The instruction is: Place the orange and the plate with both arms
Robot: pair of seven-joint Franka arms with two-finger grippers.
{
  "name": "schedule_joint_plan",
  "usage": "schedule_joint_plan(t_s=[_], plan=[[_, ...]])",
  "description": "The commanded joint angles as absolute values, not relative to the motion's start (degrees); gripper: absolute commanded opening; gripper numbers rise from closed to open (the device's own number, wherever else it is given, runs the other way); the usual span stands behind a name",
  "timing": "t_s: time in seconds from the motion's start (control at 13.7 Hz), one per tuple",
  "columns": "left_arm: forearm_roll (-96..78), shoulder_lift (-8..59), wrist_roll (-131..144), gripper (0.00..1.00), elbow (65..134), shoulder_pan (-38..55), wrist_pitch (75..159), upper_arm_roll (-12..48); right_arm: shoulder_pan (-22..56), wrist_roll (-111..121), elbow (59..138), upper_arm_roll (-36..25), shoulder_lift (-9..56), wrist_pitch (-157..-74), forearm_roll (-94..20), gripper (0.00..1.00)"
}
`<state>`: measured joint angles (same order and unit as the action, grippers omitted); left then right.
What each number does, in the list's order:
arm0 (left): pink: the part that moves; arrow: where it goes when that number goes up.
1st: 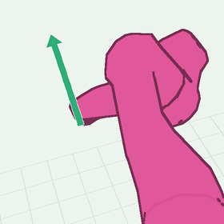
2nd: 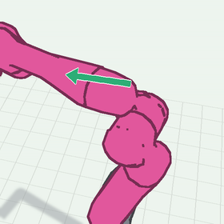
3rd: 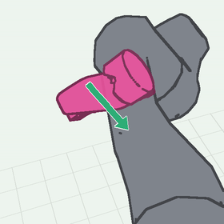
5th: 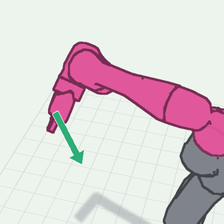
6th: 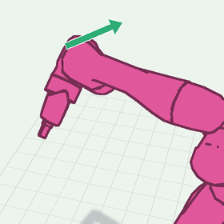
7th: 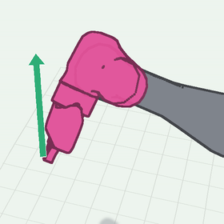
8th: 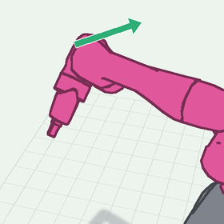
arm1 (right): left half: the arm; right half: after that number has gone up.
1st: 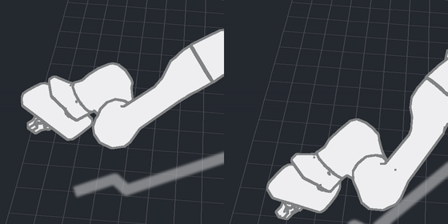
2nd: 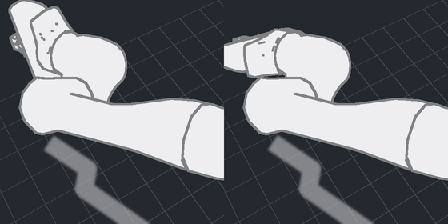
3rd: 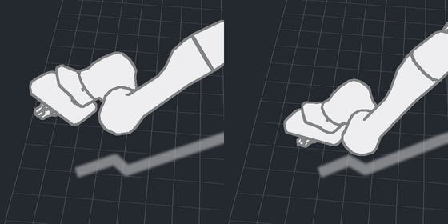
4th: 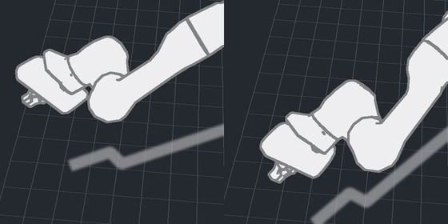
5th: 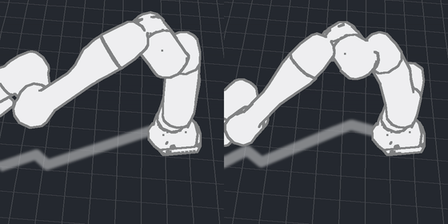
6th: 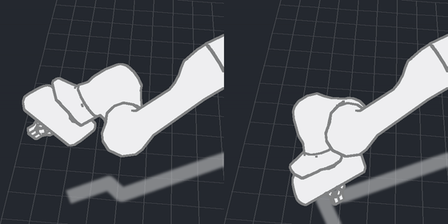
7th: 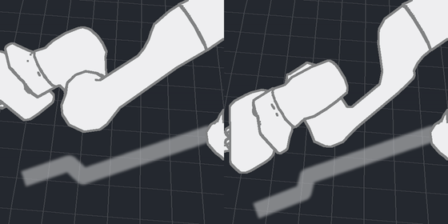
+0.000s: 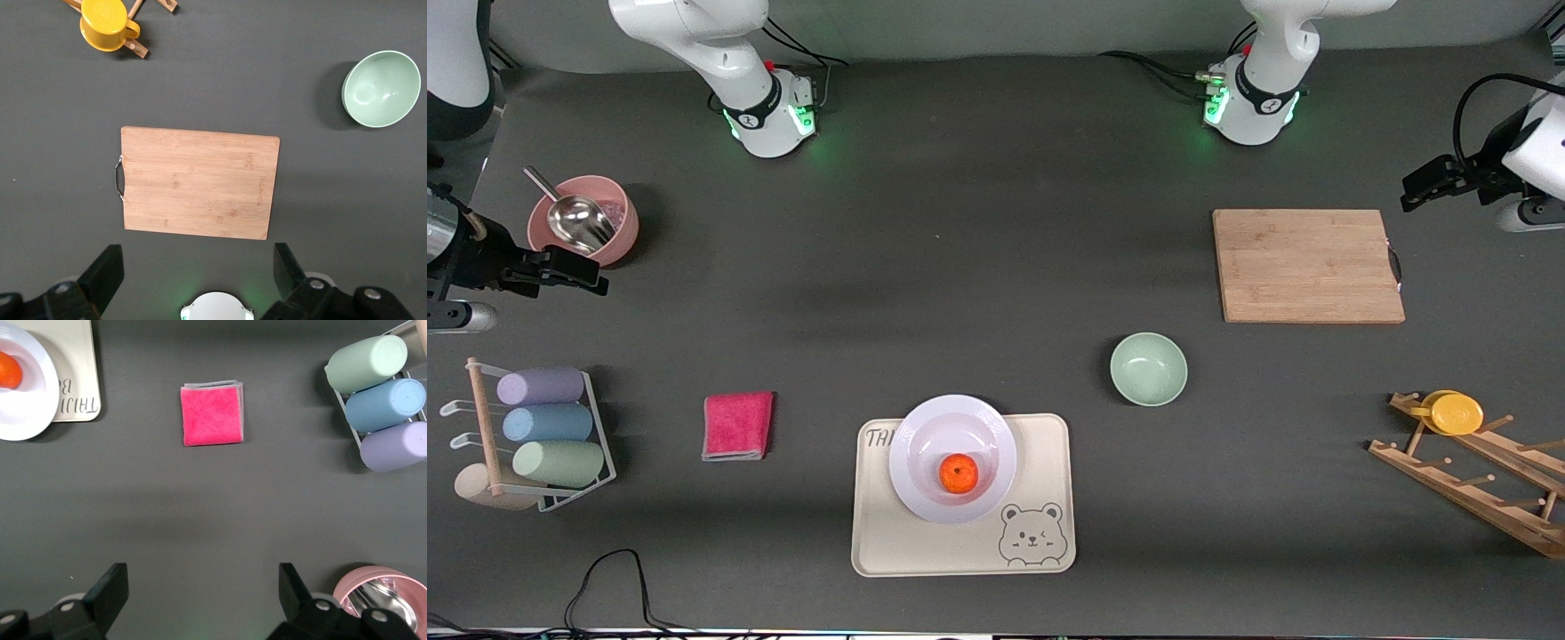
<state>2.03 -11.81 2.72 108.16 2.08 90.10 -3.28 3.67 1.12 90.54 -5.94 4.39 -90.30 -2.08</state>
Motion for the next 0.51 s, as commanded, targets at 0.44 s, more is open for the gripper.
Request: schedule_joint_plan(t_s=[0.44], plan=[[2.29, -11.25, 3.69, 1.00, 106.00, 1.49, 89.30, -3.34, 3.60, -0.62, 92.02, -5.54, 2.81, -91.14, -0.26, 1.00]])
